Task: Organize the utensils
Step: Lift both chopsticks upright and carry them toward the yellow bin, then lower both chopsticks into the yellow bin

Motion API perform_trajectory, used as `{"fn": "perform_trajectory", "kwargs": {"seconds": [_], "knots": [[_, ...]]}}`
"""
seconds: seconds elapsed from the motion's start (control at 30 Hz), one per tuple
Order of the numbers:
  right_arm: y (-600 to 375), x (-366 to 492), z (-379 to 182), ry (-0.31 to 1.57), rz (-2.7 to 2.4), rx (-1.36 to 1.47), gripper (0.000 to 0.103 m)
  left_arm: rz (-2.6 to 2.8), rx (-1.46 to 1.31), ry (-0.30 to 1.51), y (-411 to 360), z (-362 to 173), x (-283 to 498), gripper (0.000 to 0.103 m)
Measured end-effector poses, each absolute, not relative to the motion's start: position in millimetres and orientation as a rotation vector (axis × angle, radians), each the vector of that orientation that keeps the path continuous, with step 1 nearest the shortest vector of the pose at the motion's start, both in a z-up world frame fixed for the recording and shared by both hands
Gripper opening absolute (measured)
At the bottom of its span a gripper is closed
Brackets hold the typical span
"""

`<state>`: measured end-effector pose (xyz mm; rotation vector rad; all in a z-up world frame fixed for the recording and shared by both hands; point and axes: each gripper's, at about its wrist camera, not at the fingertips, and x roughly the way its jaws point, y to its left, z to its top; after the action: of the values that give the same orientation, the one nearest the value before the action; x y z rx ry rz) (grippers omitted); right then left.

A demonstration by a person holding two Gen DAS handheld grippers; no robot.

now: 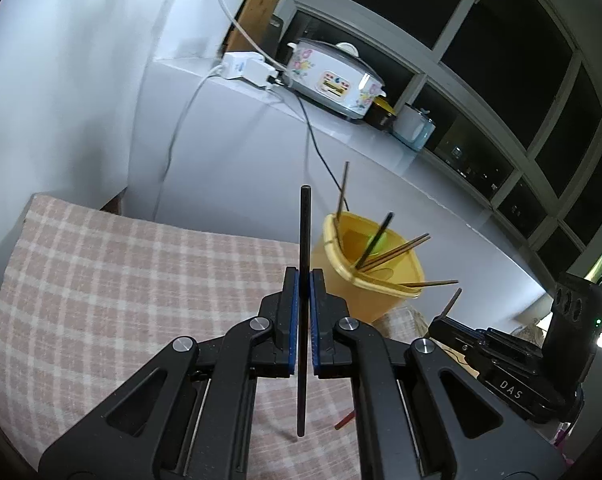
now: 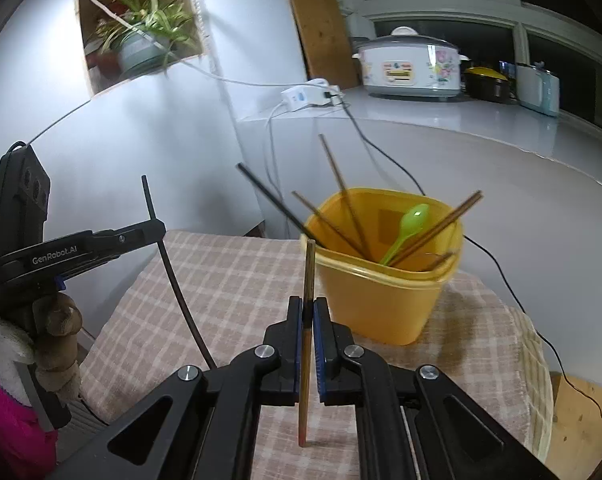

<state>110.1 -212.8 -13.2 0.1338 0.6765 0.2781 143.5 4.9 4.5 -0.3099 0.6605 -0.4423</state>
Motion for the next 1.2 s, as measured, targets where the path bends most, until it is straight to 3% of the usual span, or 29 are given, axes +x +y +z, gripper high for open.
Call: {"fn": "perform_trajectory", "kwargs": {"seconds": [0.67, 1.2], "knots": [[-255.3, 85.8, 25.1, 0.546, 0.285, 0.197, 0.003, -0.475, -0.168, 0.579, -35.3, 54.3, 94.6, 0.003], [-296.0, 83.8, 72.9, 0.427, 0.264, 0.278, 0.003, -0.577, -0.147, 0.497, -84.7, 94.4, 103.7, 0.003]]}}
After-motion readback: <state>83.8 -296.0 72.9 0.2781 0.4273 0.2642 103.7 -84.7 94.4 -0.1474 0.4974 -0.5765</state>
